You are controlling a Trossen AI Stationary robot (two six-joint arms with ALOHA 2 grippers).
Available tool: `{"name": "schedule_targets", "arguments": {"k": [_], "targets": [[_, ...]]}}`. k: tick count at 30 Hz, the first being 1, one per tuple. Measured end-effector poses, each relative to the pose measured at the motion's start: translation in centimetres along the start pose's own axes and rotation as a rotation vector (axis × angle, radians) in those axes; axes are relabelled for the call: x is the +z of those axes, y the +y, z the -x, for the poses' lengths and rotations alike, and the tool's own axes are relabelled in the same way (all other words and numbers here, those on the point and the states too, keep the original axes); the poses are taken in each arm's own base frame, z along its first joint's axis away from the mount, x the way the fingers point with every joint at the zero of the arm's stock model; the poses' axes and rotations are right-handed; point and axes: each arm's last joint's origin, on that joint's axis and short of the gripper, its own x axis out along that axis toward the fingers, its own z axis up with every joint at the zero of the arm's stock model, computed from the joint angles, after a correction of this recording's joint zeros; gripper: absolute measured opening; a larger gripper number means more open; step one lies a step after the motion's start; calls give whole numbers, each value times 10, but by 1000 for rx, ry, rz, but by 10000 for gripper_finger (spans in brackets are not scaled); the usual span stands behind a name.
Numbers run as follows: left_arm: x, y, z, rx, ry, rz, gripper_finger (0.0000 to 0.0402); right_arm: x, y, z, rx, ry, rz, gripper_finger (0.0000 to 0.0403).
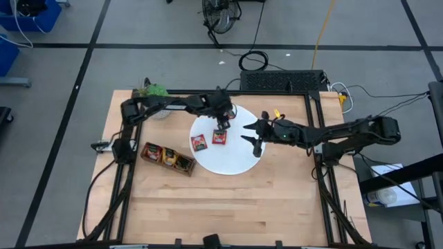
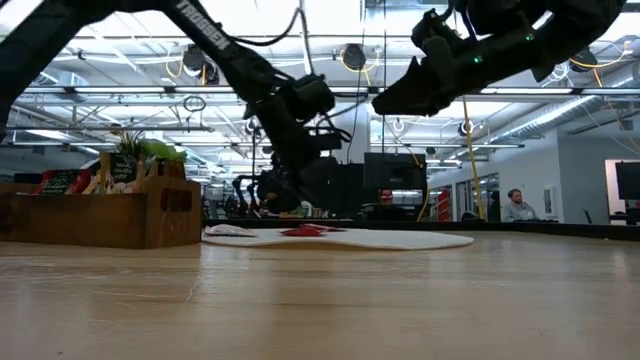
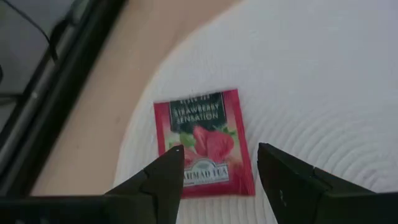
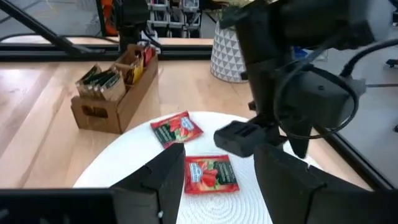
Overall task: Pick & Place Tea
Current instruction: Put the red tea bag into the left section of the wooden organizer
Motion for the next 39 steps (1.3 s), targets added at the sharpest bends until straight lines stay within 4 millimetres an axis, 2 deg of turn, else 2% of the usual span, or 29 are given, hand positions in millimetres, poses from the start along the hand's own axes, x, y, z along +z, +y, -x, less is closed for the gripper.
{"name": "schedule_targets", "arguments": {"k": [7, 11, 18, 21, 31, 35, 39], "targets": [[14, 13, -11, -15, 103, 24, 195, -7, 3, 1, 11, 20, 2, 172], [9, 24, -20, -70, 139, 99, 185, -7, 6, 2, 24, 17, 6, 172], [-3, 46, -23, -131, 210, 262, 170, -6, 12, 3, 48, 5, 22, 171], [-10, 47, -31, -177, 252, 290, 166, -5, 12, 3, 49, -1, 21, 171], [-11, 42, -30, -187, 287, 245, 147, -4, 12, 3, 48, -13, 23, 171], [-12, 43, -30, -183, 290, 218, 114, -4, 12, 3, 48, -11, 23, 171], [-12, 44, -31, -142, 294, 186, 41, -4, 12, 3, 48, -10, 23, 171]]}}
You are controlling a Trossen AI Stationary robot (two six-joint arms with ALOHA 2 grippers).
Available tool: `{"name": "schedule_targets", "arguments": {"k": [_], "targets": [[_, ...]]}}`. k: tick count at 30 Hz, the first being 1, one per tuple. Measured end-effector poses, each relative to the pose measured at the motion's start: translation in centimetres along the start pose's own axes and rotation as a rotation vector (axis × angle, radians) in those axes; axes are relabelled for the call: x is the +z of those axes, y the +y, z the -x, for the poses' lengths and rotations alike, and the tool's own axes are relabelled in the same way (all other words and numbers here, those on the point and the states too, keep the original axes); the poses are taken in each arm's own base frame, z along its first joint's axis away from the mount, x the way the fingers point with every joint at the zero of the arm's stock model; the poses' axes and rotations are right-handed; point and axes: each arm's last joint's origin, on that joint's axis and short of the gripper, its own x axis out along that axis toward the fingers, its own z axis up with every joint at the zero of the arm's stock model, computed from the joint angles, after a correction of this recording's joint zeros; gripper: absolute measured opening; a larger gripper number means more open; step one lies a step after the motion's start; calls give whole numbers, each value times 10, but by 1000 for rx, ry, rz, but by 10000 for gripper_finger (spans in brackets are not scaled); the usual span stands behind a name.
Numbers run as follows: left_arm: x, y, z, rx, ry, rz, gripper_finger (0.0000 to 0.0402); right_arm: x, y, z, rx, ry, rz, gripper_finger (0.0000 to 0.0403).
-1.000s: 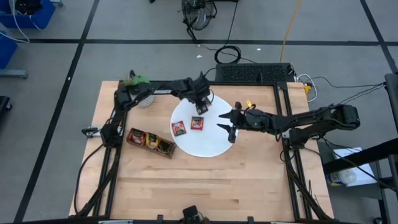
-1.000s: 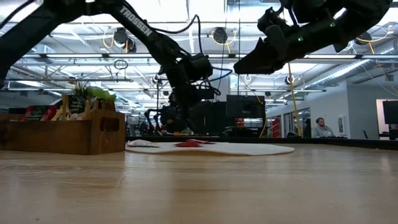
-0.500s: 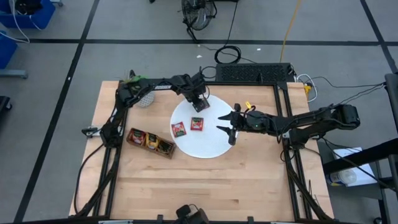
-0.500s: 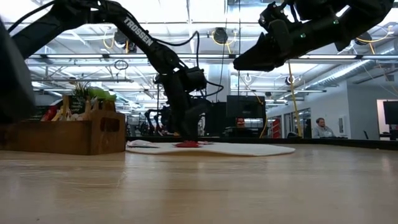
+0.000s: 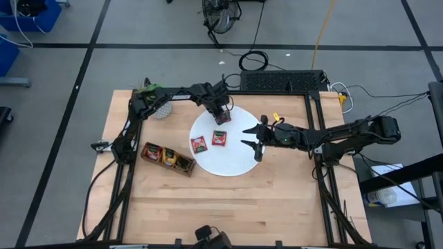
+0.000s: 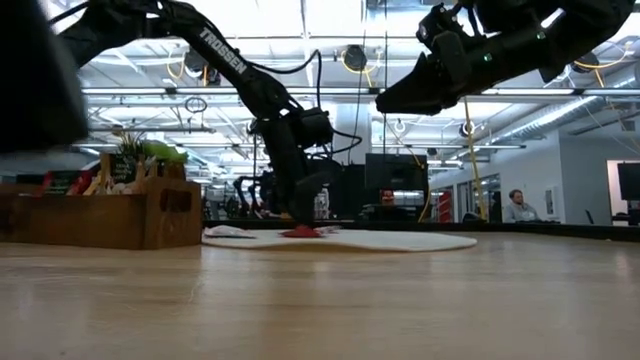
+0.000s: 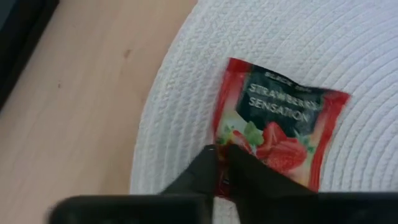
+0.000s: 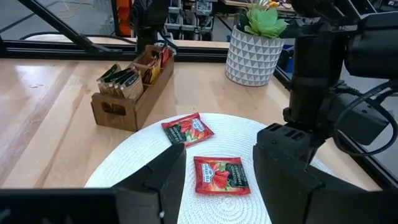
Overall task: Pick & Place Tea
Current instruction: Put the red tea bag into the left section of the wooden organizer
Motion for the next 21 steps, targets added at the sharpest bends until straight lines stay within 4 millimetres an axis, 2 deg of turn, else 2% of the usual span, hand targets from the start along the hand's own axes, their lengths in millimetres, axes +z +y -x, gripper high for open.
{"name": "schedule_targets", "arguments": {"k": [2, 5, 7, 9, 12, 15, 17, 19, 21], "targets": [[0, 0, 4, 16, -2, -14, 12, 0, 0, 0, -2, 2, 0, 171], [0, -4, 20, 24, -6, -23, 4, 0, 0, 0, -5, 3, 0, 171], [5, -12, 41, 33, -67, -45, 3, 0, 0, 0, -6, 3, -1, 171], [11, -28, 72, 57, -150, -93, 3, 0, -1, 0, -12, 4, -6, 171], [6, -55, 114, 107, -261, -168, 2, -1, -1, 0, -33, 12, -6, 171], [-13, -80, 158, 95, -402, -216, 2, -1, -1, 0, -33, 14, -9, 171], [-34, -95, 185, 77, -512, -227, 2, -1, -1, 0, -32, 15, -9, 171], [-63, -105, 198, 97, -590, -208, 1, -1, -1, 0, -31, 15, -8, 171], [-98, -109, 200, 135, -632, -169, 1, -1, -1, 0, -32, 15, -8, 171]]}}
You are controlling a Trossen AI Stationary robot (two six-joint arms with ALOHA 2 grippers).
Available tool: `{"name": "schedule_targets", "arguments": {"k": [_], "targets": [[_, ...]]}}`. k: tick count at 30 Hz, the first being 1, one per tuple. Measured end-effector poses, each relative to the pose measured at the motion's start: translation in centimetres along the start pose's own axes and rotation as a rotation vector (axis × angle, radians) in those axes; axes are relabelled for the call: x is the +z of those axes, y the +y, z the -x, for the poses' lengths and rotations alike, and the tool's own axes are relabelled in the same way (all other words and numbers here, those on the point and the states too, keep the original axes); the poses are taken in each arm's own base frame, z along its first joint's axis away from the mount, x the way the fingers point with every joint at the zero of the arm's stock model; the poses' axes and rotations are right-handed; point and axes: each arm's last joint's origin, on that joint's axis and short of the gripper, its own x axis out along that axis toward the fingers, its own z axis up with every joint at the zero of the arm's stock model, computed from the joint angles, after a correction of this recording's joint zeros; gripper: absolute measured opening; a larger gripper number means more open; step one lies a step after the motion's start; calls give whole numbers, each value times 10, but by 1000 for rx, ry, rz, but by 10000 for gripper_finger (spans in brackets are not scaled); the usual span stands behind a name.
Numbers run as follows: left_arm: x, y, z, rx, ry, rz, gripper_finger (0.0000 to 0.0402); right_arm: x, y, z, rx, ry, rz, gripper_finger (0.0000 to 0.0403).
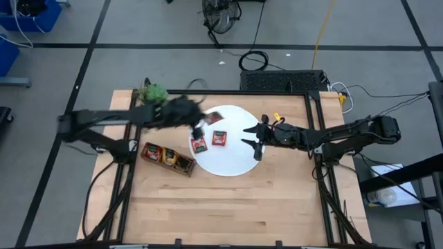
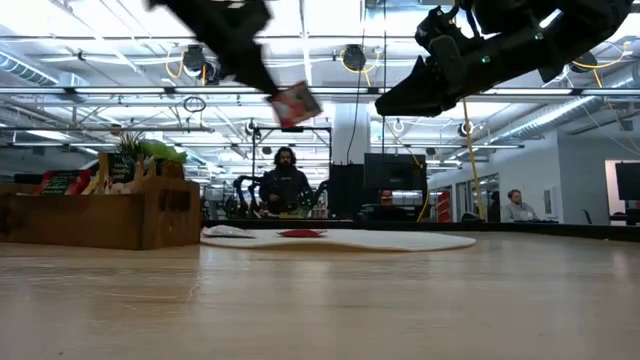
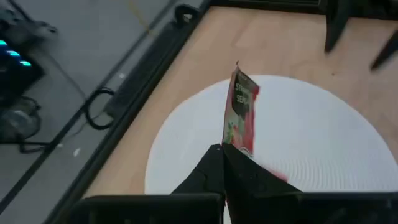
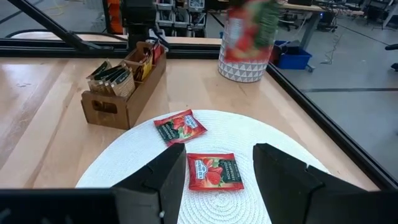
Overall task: Pick & Place Tea
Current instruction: Put the red tea bag into the left section of the wooden organizer
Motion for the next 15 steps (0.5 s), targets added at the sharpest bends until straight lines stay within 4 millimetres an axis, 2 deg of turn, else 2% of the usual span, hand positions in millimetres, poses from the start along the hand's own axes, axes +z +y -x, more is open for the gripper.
{"name": "schedule_targets", "arguments": {"k": [5, 9, 12, 15], "targets": [[-68, -13, 56, 11, -169, 164, 1, 1, 0, 0, 0, -11, 0, 171], [-114, -25, 87, -33, -284, 268, 1, 3, 0, 0, 0, -27, -3, 171], [-143, -30, 101, -37, -305, 305, 1, 4, 0, 0, -1, -42, -16, 171], [-163, -31, 109, -11, -279, 345, 1, 5, 0, 0, 0, -51, -29, 171]]}}
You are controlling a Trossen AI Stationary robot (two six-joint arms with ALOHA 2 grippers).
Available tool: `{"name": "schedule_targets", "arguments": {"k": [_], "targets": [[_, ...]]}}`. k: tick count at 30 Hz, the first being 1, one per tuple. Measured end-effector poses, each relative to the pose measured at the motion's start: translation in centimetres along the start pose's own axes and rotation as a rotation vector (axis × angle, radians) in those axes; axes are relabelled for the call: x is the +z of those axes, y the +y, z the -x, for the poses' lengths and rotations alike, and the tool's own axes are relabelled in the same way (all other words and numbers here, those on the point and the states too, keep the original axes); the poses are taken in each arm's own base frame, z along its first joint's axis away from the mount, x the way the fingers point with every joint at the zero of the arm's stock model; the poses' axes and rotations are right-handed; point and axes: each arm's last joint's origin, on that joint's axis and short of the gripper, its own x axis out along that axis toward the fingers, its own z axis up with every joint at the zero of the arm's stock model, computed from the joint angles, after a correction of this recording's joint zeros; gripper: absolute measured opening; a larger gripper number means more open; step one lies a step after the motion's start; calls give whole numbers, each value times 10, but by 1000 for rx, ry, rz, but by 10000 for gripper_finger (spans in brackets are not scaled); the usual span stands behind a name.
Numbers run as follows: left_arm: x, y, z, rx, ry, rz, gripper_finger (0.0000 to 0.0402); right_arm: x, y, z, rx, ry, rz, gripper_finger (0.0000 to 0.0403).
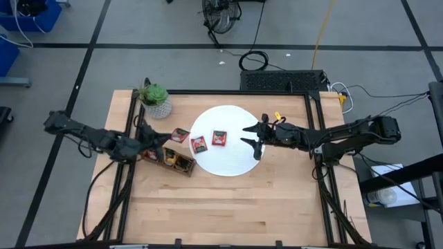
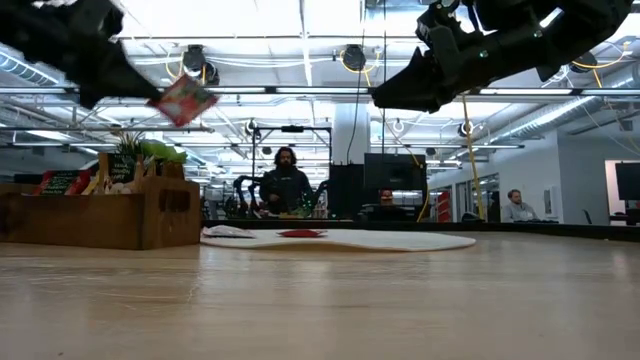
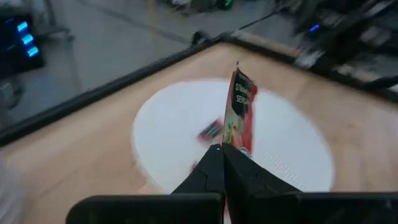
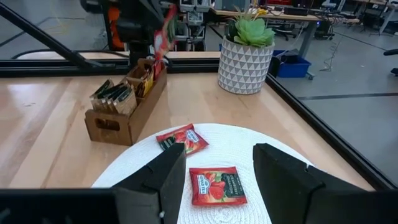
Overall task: Pick & Place Tea
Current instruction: Put the red tea bag into the left section of the wooden organizer
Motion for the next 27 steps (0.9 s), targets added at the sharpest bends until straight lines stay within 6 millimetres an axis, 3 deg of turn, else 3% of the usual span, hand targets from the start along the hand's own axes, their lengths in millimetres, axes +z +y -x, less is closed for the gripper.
{"name": "schedule_targets", "arguments": {"k": [8, 17, 21, 27], "targets": [[-25, 9, 13, 103, 112, 67, 0, 0, 0, 0, 0, 4, -30, 171], [-14, -6, 19, -13, 50, -11, 0, 1, 6, -10, 71, -89, -69, 171], [0, -12, 22, -27, -30, -50, 0, -9, 26, -44, 224, -59, -56, 171], [11, -16, 24, -31, -98, -123, 0, -21, 75, -119, 490, 1, 29, 171]]}}
